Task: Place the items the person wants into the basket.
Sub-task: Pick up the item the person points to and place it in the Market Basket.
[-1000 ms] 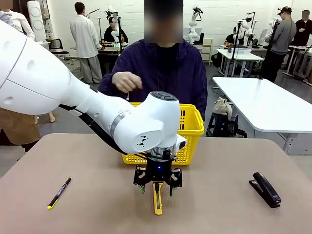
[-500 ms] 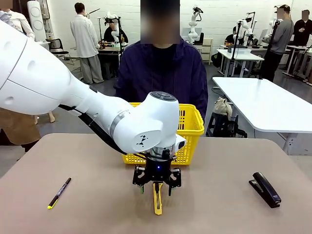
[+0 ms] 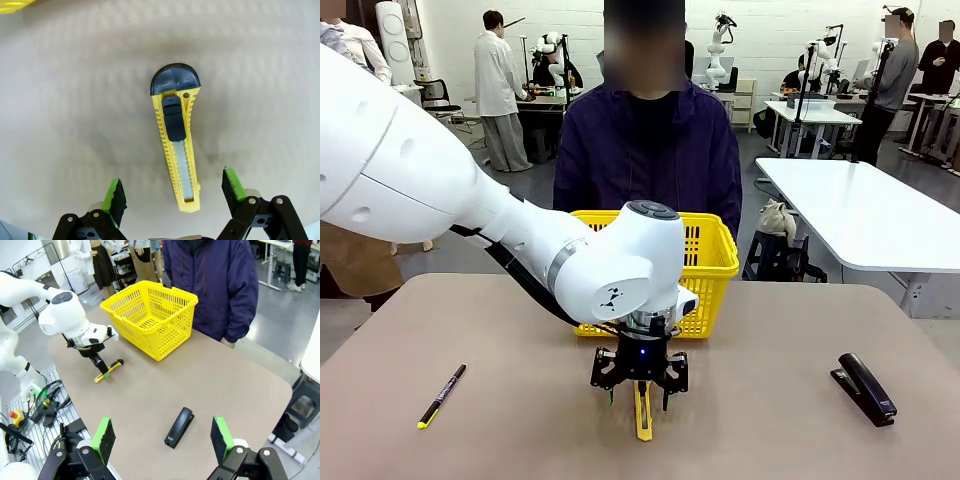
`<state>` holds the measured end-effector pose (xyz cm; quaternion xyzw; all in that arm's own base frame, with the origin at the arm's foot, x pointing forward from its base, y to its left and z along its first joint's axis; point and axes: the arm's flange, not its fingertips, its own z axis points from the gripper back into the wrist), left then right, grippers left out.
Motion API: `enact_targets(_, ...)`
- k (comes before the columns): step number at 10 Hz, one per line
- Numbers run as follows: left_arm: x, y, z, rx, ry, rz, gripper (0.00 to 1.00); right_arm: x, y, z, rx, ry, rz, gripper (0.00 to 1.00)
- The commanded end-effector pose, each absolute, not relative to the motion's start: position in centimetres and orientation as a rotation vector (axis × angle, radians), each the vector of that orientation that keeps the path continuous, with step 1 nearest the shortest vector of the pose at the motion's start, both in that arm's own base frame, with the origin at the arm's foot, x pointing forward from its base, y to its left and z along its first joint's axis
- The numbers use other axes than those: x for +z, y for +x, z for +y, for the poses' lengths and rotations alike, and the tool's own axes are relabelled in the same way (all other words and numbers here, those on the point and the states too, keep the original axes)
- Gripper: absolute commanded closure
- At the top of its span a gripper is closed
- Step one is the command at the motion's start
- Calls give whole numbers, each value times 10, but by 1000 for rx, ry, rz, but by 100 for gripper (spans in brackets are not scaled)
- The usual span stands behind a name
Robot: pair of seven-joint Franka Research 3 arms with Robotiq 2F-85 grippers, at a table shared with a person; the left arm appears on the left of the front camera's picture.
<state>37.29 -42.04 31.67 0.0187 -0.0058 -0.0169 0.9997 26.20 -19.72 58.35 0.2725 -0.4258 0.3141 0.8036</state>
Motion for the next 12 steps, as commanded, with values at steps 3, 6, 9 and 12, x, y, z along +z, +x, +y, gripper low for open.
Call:
enact_targets(3, 303, 377, -429, -68, 14, -52, 0, 583, 263, -198, 682, 600, -942, 0)
enact_targets(6, 298, 380, -429, -58, 28, -59, 0, 583, 263, -198, 682, 600, -942, 0)
enact_targets(9, 298, 380, -428, -84, 5, -72, 53, 583, 263, -198, 682, 600, -942, 0)
enact_targets(12, 300, 380, -427, -77, -12, -70, 100, 583, 263, -198, 682, 600, -942, 0)
